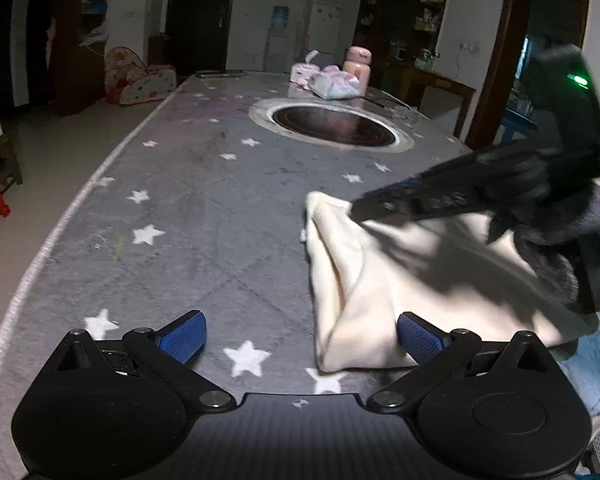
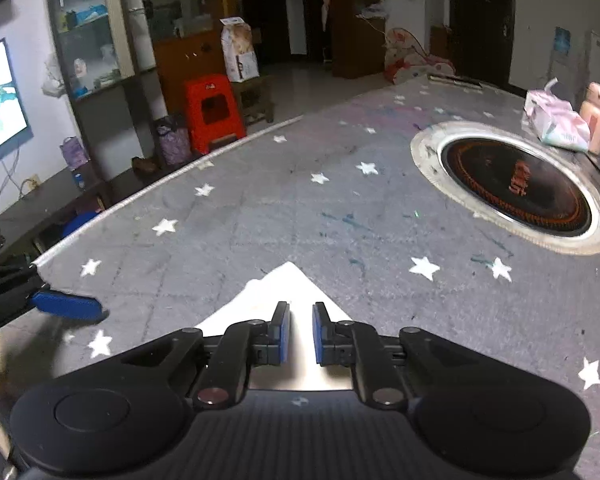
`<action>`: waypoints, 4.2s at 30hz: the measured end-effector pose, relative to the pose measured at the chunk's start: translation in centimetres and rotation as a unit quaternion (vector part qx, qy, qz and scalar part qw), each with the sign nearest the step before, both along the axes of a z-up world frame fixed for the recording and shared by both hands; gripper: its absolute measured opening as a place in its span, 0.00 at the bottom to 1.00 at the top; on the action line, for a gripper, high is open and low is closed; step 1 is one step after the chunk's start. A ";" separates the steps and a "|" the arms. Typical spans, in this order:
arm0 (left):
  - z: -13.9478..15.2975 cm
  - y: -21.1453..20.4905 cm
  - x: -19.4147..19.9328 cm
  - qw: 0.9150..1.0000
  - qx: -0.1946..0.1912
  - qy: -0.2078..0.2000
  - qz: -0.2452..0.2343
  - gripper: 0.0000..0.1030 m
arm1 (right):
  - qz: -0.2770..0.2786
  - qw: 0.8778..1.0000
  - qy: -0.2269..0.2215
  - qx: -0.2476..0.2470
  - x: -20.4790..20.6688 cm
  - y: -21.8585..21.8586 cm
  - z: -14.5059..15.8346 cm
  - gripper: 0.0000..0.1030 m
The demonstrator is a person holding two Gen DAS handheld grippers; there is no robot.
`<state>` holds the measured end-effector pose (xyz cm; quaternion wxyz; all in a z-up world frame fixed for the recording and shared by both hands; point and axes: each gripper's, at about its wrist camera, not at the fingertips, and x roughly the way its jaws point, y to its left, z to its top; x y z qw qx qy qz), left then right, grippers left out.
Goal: Fold clothes
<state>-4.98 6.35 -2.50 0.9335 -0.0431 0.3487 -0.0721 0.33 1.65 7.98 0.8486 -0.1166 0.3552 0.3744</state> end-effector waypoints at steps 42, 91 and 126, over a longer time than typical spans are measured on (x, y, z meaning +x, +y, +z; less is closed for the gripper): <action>2.7 5.1 1.3 0.995 -0.074 -0.015 0.069 1.00 | 0.185 0.973 -0.111 -0.087 -13.3 4.4 -0.9 0.33; -1.8 1.4 7.2 0.951 -0.285 0.119 0.016 0.17 | -0.134 0.990 -0.026 0.039 -8.9 -13.8 1.5 0.18; 4.6 -8.2 14.2 0.983 -0.145 0.058 -0.098 0.14 | -0.271 0.957 -0.067 0.084 -5.2 -22.4 3.8 0.10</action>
